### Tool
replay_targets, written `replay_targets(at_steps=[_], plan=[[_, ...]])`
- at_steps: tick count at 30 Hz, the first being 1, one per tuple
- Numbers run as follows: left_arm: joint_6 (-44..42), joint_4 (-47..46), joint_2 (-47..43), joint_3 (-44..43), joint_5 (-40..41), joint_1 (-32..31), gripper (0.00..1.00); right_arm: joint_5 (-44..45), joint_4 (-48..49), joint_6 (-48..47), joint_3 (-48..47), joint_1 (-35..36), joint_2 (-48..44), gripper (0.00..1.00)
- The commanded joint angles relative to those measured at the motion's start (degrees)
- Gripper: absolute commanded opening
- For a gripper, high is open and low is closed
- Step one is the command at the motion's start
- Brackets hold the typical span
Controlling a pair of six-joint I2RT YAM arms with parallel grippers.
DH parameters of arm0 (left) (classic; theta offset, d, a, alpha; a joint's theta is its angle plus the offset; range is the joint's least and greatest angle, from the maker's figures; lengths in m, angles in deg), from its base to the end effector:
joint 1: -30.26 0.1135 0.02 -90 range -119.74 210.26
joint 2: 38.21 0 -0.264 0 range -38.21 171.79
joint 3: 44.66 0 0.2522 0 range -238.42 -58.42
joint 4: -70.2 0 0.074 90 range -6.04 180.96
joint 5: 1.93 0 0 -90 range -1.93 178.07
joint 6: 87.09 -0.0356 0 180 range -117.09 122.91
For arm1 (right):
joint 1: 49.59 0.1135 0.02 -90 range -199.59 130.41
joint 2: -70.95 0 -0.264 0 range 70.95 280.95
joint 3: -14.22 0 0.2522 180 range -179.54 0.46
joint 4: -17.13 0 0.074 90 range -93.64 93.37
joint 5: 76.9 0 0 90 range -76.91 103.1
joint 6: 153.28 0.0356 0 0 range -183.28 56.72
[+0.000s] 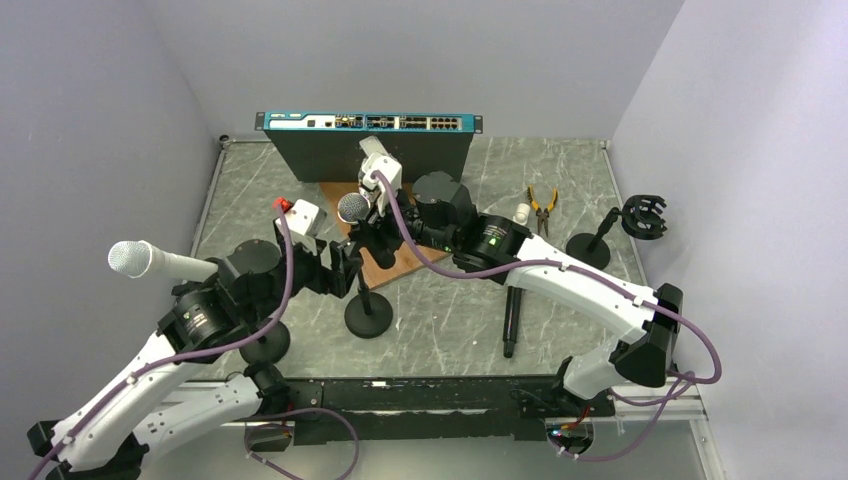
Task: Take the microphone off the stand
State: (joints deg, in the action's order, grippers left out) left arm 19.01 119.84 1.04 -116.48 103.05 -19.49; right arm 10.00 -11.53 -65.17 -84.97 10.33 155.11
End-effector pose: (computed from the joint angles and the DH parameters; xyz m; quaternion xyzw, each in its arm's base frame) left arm 0.0921 -0.0946 0.3845 0.1566 0.7857 -0.2323 0.5516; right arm 0.1703 0.2979 0.4157 -0.4179 0.6656 0.3183 0.5301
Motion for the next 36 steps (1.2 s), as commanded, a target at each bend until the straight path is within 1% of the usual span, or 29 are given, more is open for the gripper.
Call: replay_targets(at_steps=[1, 4, 7, 10, 13, 14, 15, 16, 17, 19, 23, 24, 25, 28, 31, 34, 36], plan=[[-5.21, -7.75, 0.74, 1.02, -10.14, 4.10, 0.83, -3.22, 3.22, 1.58, 0.37, -0.73, -2.74, 0.00], [-7.22, -9.41, 1.23, 1.37, -13.78, 4.57, 0.78, -3.97, 3.87, 1.71, 0.61, -1.00, -2.71, 0.00], [-8.17, -9.89, 1.91, 1.45, -15.73, 4.59, 0.76, -4.57, 3.77, 1.80, 0.20, -1.36, -2.38, 0.00], [-8.42, -9.43, 2.78, 1.34, -16.55, 4.72, 0.66, -4.84, 4.08, 1.80, 0.16, -1.38, -2.36, 0.00], [-7.95, -8.11, 4.18, 0.81, -17.21, 4.78, 0.41, -4.91, 4.27, 1.80, 0.10, -1.45, -2.30, 0.00], [-7.80, -7.18, 4.64, 0.57, -16.93, 4.83, 0.31, -4.93, 4.26, 1.80, -0.03, -1.47, -2.25, 0.00], [-7.60, -6.49, 4.93, 0.50, -16.27, 4.77, 0.20, -4.91, 4.22, 1.80, -0.15, -1.45, -2.18, 0.00], [-7.41, -5.89, 5.16, 0.52, -15.41, 4.80, 0.04, -4.71, 4.11, 1.80, -0.35, -1.47, -2.10, 0.00], [-7.17, -5.46, 5.15, 0.68, -15.19, 4.78, 0.00, -4.56, 4.03, 1.73, -0.54, -1.42, -2.07, 0.00], [-7.23, -5.40, 4.77, 1.61, -13.26, 4.90, 0.00, -3.84, 4.15, 1.80, -0.70, -1.47, -2.12, 0.00], [-7.07, -5.97, 4.16, 3.50, -13.48, 4.93, 0.00, 0.69, 4.99, 2.92, -1.01, -1.43, -2.80, 0.00], [-6.93, -6.11, 3.99, 3.87, -13.56, 4.93, 0.00, 2.55, 4.99, 3.43, -1.41, -1.46, -2.92, 0.00], [-6.89, -6.23, 3.80, 4.32, -13.72, 4.93, 0.00, 6.53, 4.78, 3.87, -2.00, -1.49, -3.12, 0.00], [-6.74, -6.43, 3.16, 5.10, -13.89, 4.92, 0.00, 14.84, 3.82, 3.57, -3.89, -1.42, -3.73, 0.00], [-6.98, -6.32, 2.82, 5.45, -13.77, 4.92, 0.00, 21.97, 8.33, 3.24, -1.40, -1.67, -6.99, 0.00], [-7.10, -6.86, 2.60, 5.69, -14.31, 4.92, 0.00, 22.76, 14.29, 2.86, 3.00, -2.48, -11.44, 0.00], [-7.13, -6.89, 2.57, 5.52, -14.27, 4.91, 0.00, 26.52, 16.68, 2.67, 4.68, -2.59, -13.51, 0.00]])
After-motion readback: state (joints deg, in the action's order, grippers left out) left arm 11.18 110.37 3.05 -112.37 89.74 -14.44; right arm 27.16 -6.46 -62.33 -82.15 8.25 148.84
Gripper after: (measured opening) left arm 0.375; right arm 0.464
